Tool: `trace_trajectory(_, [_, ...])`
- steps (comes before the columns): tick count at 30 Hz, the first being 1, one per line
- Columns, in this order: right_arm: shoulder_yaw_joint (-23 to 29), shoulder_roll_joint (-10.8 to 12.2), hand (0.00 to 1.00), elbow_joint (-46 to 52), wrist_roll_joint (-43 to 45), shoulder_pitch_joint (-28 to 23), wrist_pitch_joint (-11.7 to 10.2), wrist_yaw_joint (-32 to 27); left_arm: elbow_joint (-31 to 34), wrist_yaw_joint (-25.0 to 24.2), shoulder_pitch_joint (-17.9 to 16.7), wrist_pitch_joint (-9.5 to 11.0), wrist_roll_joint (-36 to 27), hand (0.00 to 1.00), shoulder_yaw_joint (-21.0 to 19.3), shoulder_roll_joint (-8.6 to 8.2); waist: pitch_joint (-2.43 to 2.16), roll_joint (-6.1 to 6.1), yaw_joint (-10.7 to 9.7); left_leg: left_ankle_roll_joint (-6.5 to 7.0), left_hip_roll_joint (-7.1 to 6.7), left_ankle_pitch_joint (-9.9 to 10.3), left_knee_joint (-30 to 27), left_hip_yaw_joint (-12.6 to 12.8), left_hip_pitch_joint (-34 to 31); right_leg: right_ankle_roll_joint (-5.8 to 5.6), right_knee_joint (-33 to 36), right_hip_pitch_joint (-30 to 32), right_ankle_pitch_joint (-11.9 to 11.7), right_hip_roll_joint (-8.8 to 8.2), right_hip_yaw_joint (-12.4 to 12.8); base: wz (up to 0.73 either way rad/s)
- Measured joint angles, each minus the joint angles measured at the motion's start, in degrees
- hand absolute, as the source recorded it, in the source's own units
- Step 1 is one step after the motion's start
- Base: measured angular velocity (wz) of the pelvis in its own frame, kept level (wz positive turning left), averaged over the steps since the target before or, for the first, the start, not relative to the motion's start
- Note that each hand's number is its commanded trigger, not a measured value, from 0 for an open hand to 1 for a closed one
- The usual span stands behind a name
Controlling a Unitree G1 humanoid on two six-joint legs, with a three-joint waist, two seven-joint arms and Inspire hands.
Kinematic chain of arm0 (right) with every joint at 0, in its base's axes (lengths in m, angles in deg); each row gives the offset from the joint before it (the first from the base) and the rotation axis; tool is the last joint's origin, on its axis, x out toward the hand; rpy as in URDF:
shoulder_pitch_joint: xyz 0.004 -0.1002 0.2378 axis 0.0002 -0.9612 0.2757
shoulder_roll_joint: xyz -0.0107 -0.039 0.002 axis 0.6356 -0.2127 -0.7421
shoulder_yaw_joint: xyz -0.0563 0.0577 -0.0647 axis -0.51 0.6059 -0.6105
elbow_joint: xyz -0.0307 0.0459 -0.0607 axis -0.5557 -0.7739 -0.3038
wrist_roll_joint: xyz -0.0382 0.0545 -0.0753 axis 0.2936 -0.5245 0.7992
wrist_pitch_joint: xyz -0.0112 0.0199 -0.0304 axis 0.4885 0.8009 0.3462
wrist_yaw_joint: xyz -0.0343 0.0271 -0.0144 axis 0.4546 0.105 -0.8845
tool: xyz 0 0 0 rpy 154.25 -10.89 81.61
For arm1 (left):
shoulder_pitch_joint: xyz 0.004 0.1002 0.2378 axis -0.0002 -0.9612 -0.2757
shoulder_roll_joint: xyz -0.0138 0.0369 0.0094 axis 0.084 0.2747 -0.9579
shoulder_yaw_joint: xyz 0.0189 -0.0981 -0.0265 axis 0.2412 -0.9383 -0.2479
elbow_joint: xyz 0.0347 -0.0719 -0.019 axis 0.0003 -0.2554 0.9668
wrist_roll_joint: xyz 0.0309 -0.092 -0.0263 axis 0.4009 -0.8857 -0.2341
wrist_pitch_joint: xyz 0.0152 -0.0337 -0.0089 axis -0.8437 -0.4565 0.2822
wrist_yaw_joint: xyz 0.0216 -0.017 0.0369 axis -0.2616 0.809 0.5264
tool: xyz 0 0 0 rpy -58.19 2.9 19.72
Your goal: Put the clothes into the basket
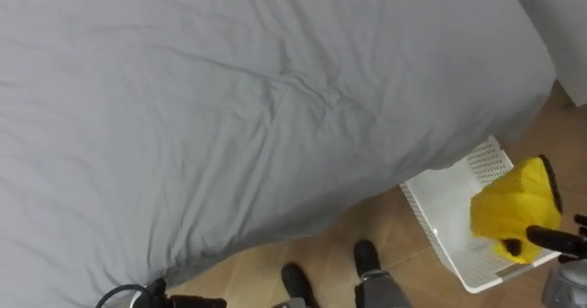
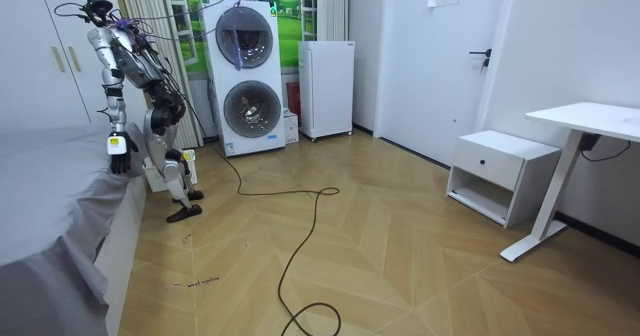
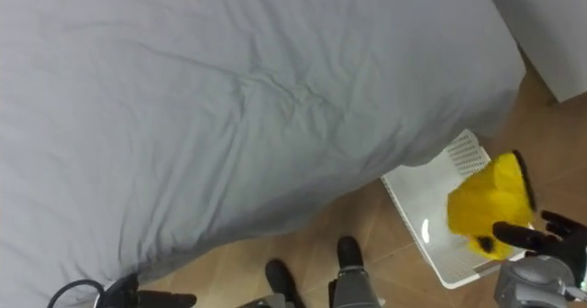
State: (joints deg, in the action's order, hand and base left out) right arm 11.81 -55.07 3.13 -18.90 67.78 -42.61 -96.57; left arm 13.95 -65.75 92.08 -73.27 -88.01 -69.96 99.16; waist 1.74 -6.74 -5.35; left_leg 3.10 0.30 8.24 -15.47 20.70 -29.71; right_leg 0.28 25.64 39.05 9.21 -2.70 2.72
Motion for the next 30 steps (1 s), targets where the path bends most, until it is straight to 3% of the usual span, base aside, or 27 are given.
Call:
trace_trajectory(7, [-1.7, 0.0, 0.00, -1.6, -3.6, -0.4, 0.0, 0.0, 0.0, 0.0, 0.2, 0.6, -1.0, 0.00, 0.9, 0.05, 0.06, 0.10, 0.8, 0.00, -0.14, 0.0, 0.0, -0.8, 0.4, 0.00, 0.2, -0.7, 0.0, -0.08, -0.4, 0.02])
trace_trajectory(11, [-1.9, 0.0, 0.00, -1.9, -4.0, -0.5, 0.0, 0.0, 0.0, 0.0, 0.2, 1.2, -1.0, 0.00, 0.9, 0.68, 0.61, 0.91, 0.8, 0.00, -0.08, 0.0, 0.0, -0.9, 1.2, -0.03, -0.4, -1.6, 0.0, -0.09, -0.6, 0.00])
trace_trajectory(19, [-2.3, 0.1, 0.00, -1.9, -4.6, -1.7, 0.0, 0.1, 0.1, 0.1, -0.2, 1.4, -0.7, 0.00, 0.9, 1.22, 0.55, 0.95, 0.8, 0.04, -0.02, 0.0, 0.1, -2.2, 2.5, -0.15, -2.1, -4.5, -0.2, -0.24, -2.3, 0.08])
trace_trajectory(24, [-2.3, 1.2, 0.00, -1.7, -4.3, -4.2, 0.0, 0.2, 0.1, 0.0, -2.2, 1.4, 0.3, 0.00, 0.8, 1.25, 0.21, 1.51, 0.6, -0.06, -0.06, -0.1, 2.2, -3.3, 7.7, -0.18, -5.0, -10.7, -0.2, -0.13, -3.9, 0.11])
trace_trajectory(29, [-4.1, 4.6, 0.00, -1.3, -6.7, -8.8, -0.3, 0.9, 2.2, 0.0, -6.2, 1.5, 6.5, 0.00, 0.3, 1.51, -1.25, 3.85, 1.0, -0.10, 0.02, -0.1, 3.7, -4.9, 13.9, -0.21, -9.3, -19.5, -0.2, -0.08, -7.0, 0.28])
trace_trajectory(30, [-4.1, 5.0, 0.00, -1.3, -6.9, -9.3, -0.3, 0.9, 2.5, 0.0, -6.8, 1.7, 7.3, 0.00, 0.1, 1.51, -1.28, 4.08, 1.0, -0.11, -0.01, -0.1, 4.1, -5.3, 14.8, -0.23, -9.9, -20.8, -0.3, -0.07, -7.4, 0.30])
